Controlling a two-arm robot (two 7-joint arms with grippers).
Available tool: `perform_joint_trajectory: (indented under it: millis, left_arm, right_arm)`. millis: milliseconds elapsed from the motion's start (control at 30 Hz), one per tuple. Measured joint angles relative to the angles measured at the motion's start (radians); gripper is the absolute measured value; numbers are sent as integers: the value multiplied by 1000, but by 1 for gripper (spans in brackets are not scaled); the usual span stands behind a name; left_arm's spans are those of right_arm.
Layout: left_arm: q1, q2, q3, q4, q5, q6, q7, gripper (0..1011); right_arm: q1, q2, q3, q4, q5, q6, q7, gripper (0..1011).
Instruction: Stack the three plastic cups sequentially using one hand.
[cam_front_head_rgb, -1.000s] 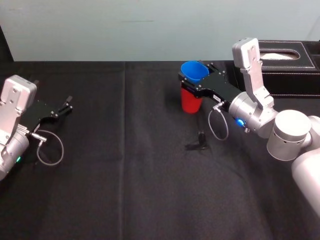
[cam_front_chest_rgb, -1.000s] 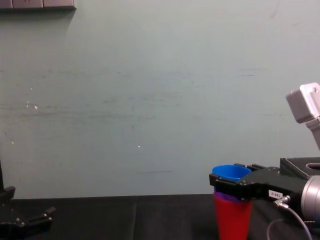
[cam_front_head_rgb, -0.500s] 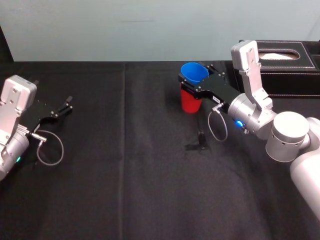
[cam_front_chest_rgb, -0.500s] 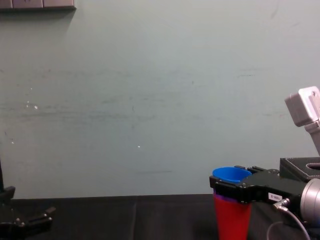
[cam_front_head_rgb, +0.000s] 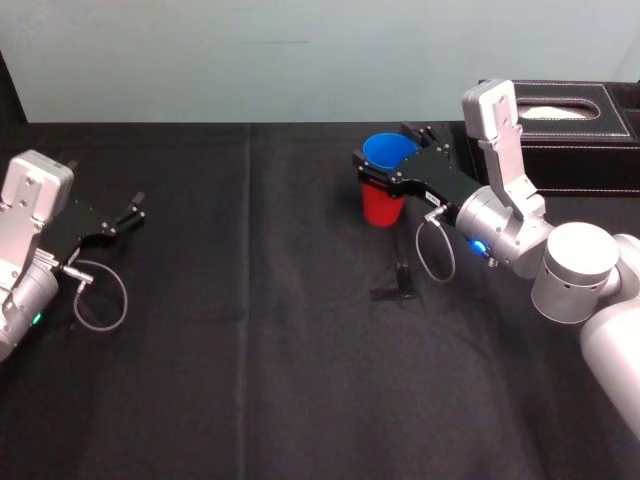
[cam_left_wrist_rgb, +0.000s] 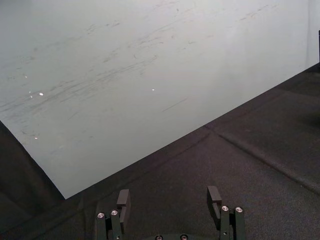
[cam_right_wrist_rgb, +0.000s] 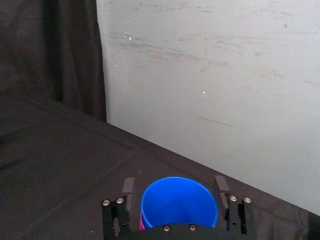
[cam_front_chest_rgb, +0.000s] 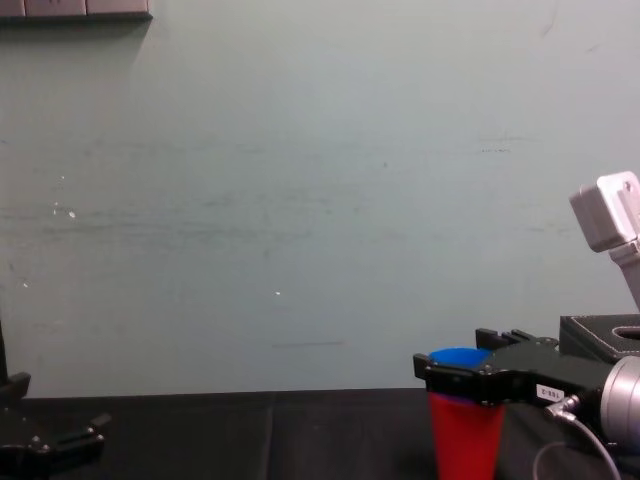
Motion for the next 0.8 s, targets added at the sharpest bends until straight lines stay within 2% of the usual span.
perform_joint_trajectory:
  millis: [367, 533, 733, 800]
  left_arm:
    - [0, 0, 0, 0, 0, 0, 0, 1005]
    - [0, 0, 0, 0, 0, 0, 0, 1005]
    - [0, 0, 0, 0, 0, 0, 0, 1005]
    - [0, 0, 0, 0, 0, 0, 0, 1005]
  right_arm:
    - [0, 1, 0, 0, 1, 1, 0, 1002]
    - [-14, 5, 8, -25, 2, 11, -2, 1002]
    - [-75, 30, 28, -117, 4, 18, -16, 1002]
    - [-112, 46, 38, -163, 7, 23, -21, 1002]
